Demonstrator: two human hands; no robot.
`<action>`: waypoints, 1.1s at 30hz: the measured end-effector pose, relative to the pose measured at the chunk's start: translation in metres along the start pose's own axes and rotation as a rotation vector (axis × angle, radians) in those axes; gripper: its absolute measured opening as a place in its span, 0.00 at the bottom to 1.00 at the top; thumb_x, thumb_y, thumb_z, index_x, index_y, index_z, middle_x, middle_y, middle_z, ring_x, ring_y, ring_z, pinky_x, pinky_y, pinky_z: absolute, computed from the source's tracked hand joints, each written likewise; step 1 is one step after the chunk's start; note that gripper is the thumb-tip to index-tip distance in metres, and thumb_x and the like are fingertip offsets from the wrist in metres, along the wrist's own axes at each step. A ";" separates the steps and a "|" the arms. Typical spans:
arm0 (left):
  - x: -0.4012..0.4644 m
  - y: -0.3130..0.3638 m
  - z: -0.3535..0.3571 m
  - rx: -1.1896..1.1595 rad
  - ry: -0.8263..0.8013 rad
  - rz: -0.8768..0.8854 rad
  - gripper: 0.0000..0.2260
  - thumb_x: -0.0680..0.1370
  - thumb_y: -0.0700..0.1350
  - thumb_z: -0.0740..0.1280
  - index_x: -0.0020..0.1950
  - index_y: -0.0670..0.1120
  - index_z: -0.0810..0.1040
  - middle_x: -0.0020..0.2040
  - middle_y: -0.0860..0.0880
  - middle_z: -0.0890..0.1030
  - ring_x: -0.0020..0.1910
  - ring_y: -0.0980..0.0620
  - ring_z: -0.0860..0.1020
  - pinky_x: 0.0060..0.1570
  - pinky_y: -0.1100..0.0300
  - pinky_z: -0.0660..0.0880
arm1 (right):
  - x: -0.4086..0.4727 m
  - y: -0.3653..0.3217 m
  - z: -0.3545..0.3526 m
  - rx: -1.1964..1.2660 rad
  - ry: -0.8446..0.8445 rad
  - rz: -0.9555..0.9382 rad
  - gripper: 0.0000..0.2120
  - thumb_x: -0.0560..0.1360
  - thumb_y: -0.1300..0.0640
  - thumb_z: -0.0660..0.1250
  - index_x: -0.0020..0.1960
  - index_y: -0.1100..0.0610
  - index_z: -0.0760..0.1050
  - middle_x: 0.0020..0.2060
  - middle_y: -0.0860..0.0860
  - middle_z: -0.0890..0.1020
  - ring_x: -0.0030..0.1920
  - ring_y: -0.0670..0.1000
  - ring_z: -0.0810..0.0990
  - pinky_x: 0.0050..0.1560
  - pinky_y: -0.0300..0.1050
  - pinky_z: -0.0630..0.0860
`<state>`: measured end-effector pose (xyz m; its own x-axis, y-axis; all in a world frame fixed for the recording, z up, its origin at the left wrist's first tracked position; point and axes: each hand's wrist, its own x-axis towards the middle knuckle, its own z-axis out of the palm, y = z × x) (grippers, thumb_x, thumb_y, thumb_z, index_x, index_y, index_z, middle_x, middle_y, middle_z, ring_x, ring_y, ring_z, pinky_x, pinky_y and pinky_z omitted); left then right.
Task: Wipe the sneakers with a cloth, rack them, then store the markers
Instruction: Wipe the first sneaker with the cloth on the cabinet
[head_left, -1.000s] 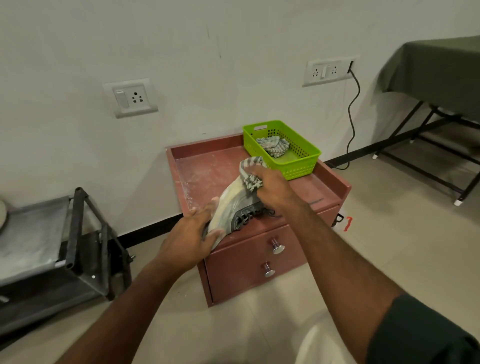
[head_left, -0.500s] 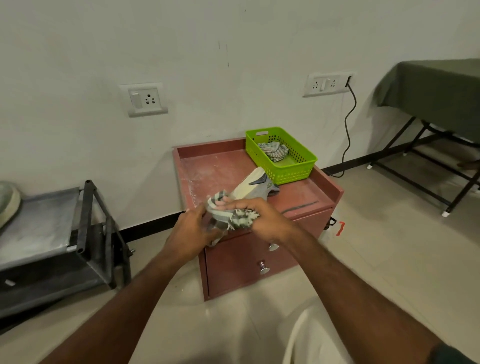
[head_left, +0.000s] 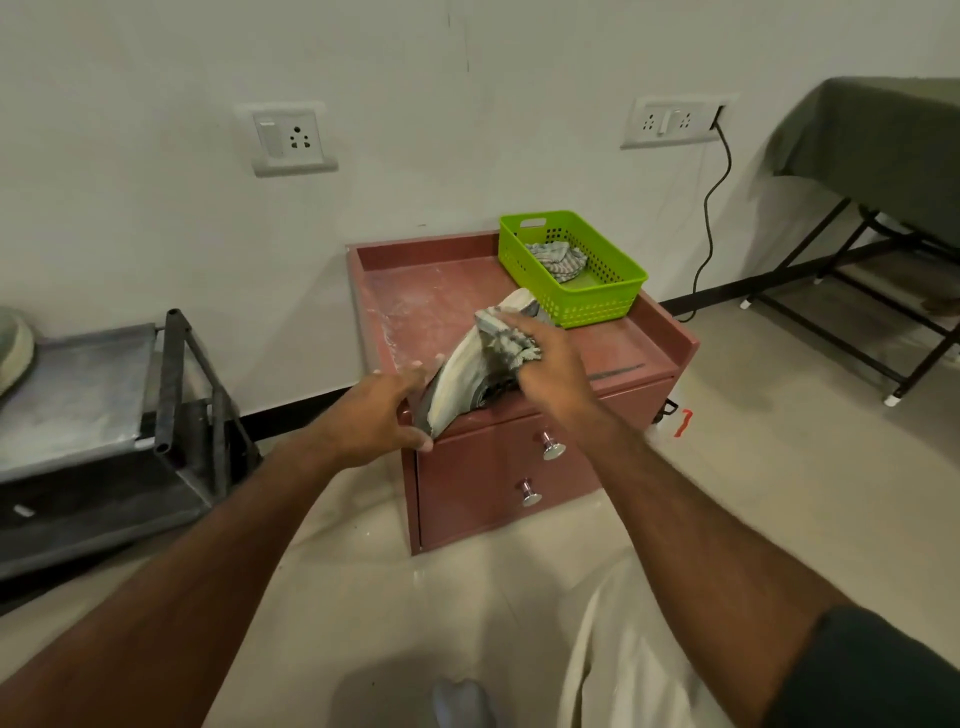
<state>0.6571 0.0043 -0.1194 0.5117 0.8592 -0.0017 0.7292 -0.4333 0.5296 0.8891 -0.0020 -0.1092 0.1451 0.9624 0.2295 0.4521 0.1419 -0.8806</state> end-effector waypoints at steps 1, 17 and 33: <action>0.000 0.000 0.000 0.009 0.033 0.006 0.38 0.69 0.50 0.80 0.76 0.51 0.68 0.70 0.47 0.75 0.55 0.50 0.77 0.50 0.61 0.71 | -0.002 -0.004 0.005 -0.047 -0.062 -0.003 0.32 0.70 0.78 0.60 0.68 0.56 0.76 0.69 0.52 0.75 0.73 0.48 0.69 0.76 0.46 0.63; -0.004 0.007 0.001 -0.003 0.123 0.017 0.42 0.72 0.48 0.78 0.80 0.55 0.58 0.69 0.46 0.77 0.42 0.58 0.75 0.44 0.63 0.69 | -0.032 -0.027 -0.032 0.289 0.035 0.188 0.13 0.75 0.74 0.64 0.47 0.59 0.80 0.27 0.47 0.82 0.25 0.45 0.79 0.26 0.38 0.74; 0.010 0.014 0.001 0.185 0.104 0.073 0.45 0.71 0.52 0.78 0.81 0.57 0.56 0.79 0.53 0.63 0.71 0.43 0.68 0.69 0.45 0.69 | -0.035 -0.018 -0.033 0.165 -0.354 0.257 0.13 0.75 0.75 0.65 0.51 0.60 0.78 0.33 0.49 0.81 0.25 0.38 0.76 0.24 0.31 0.68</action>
<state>0.6735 0.0067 -0.1129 0.5234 0.8431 0.1233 0.7678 -0.5294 0.3609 0.9050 -0.0461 -0.0881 -0.0878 0.9870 -0.1348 0.2906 -0.1041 -0.9512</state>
